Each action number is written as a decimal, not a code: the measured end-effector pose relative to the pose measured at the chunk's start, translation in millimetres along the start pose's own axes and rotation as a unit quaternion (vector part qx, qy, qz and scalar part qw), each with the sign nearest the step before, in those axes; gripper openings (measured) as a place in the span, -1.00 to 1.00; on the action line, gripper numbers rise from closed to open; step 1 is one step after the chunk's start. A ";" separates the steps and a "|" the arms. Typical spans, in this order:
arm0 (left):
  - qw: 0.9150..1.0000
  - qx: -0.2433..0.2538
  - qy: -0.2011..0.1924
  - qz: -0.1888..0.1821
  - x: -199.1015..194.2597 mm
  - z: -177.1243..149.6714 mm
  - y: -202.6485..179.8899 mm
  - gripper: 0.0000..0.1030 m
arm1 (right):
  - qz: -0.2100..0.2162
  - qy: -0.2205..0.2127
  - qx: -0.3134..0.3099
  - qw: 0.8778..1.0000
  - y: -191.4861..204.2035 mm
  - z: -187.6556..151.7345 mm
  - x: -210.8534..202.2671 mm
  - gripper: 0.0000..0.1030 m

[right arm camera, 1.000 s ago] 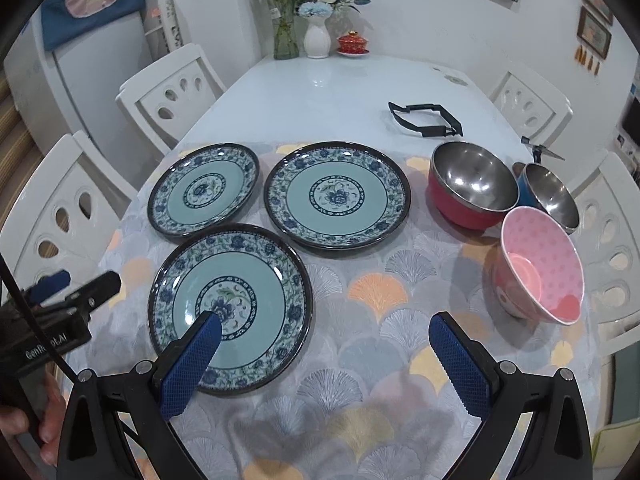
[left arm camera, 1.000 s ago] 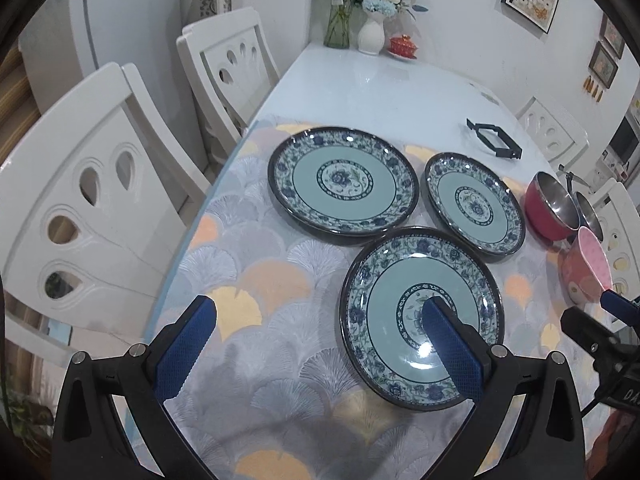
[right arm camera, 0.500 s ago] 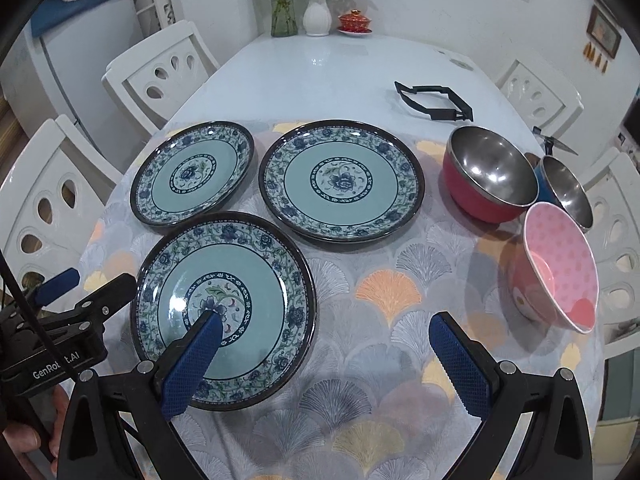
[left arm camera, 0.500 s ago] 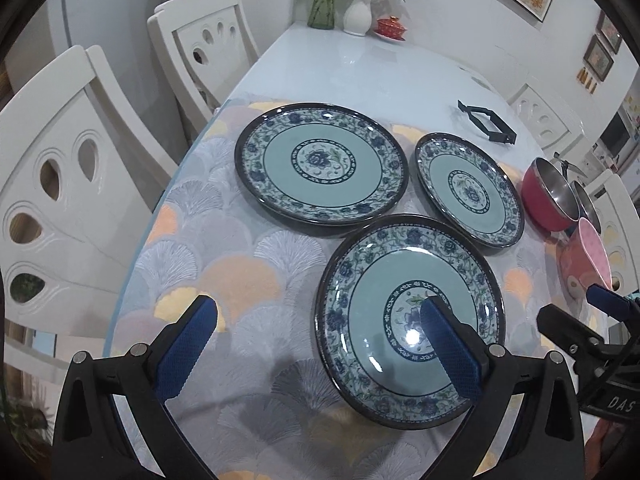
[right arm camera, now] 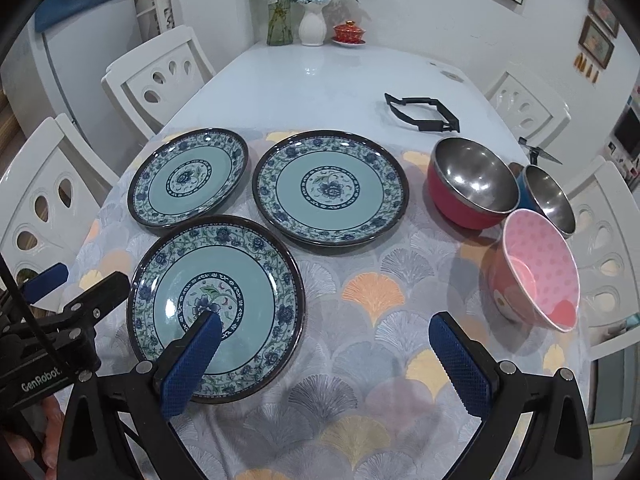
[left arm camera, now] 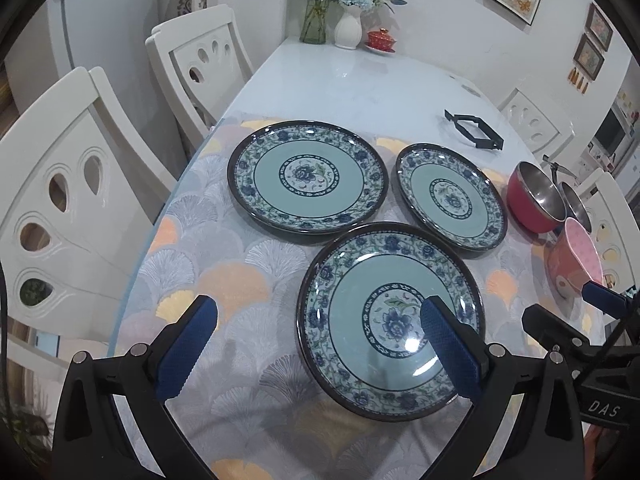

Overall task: Organize plates and bowls
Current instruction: 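Move both grippers toward the rim of the nearest blue-and-white plate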

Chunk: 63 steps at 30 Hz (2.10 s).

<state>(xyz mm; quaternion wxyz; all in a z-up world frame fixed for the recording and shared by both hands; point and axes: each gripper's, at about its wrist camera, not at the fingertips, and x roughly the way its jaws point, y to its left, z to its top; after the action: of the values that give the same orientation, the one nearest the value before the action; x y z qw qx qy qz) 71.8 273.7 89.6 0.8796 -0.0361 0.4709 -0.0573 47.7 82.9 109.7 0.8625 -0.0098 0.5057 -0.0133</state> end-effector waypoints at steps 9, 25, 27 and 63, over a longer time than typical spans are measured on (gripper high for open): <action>1.000 0.014 -0.002 0.001 -8.4 -8.1 -10.6 0.96 | -0.001 0.002 0.012 1.000 -9.5 -8.5 -6.6 1.00; 1.000 0.021 0.004 -0.003 -4.6 -10.8 -15.1 0.96 | 0.016 0.015 0.044 0.999 -21.6 -12.2 -1.9 1.00; 1.000 0.020 0.007 -0.003 -2.7 -10.8 -14.4 0.96 | 0.014 0.017 0.042 0.999 -20.9 -11.8 -0.8 1.00; 0.998 -0.007 0.065 -0.012 40.6 -15.6 5.9 0.86 | 0.051 0.066 0.025 0.996 -5.1 -4.3 45.4 0.65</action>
<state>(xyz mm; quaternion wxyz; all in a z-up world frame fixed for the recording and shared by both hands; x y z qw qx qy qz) 81.6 273.9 46.8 0.8463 -0.0436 0.5268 -0.0665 66.1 76.3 68.1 0.8265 0.0382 0.5613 0.0176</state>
